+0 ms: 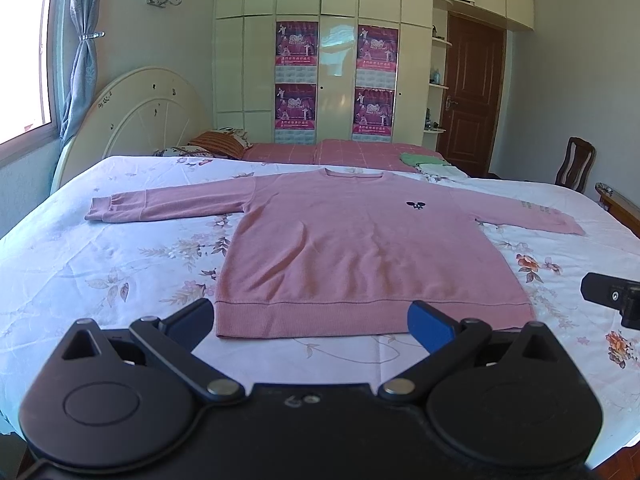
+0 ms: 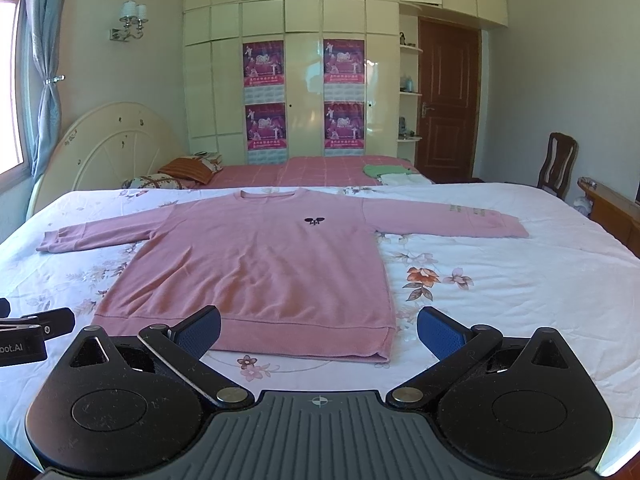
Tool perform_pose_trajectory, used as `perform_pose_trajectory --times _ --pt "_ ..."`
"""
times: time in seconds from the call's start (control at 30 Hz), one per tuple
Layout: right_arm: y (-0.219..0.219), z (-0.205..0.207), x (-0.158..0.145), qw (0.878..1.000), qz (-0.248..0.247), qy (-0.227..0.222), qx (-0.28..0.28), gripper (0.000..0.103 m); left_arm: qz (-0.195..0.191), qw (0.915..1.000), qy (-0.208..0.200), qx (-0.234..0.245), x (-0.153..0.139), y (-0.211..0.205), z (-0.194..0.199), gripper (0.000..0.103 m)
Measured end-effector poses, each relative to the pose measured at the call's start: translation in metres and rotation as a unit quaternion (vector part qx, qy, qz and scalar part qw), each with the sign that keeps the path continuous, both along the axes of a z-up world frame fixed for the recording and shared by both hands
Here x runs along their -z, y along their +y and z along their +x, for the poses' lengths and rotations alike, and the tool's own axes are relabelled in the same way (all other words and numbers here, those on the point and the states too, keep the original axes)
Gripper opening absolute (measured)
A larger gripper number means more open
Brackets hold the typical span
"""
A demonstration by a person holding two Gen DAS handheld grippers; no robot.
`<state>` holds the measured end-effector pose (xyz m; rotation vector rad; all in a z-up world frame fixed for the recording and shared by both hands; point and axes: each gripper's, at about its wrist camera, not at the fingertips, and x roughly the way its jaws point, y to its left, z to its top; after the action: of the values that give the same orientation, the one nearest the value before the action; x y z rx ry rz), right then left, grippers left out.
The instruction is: Fold small clothes
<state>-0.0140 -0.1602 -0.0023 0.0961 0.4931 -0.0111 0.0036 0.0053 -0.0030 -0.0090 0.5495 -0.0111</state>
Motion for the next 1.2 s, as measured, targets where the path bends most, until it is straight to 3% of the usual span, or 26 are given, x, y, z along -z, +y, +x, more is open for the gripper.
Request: perform_pose_trajectory --times 0.73,0.83,0.9,1.2 --pt "-0.002 0.006 0.005 1.000 0.001 0.006 -0.004 0.103 -0.009 0.9999 0.008 0.001 0.001 0.005 0.005 0.103" --pt "-0.008 0.009 0.007 1.000 0.004 0.012 0.009 0.103 0.005 0.9996 0.022 -0.016 0.007 0.002 0.014 0.103" --pt "-0.014 0.012 0.009 1.000 0.005 0.015 0.018 0.103 0.000 0.9995 0.031 0.002 0.011 0.001 0.020 0.103" --pt "-0.059 0.053 0.021 0.999 0.017 0.031 0.041 0.103 0.047 0.9986 0.001 -0.024 0.022 -0.029 0.063 0.103"
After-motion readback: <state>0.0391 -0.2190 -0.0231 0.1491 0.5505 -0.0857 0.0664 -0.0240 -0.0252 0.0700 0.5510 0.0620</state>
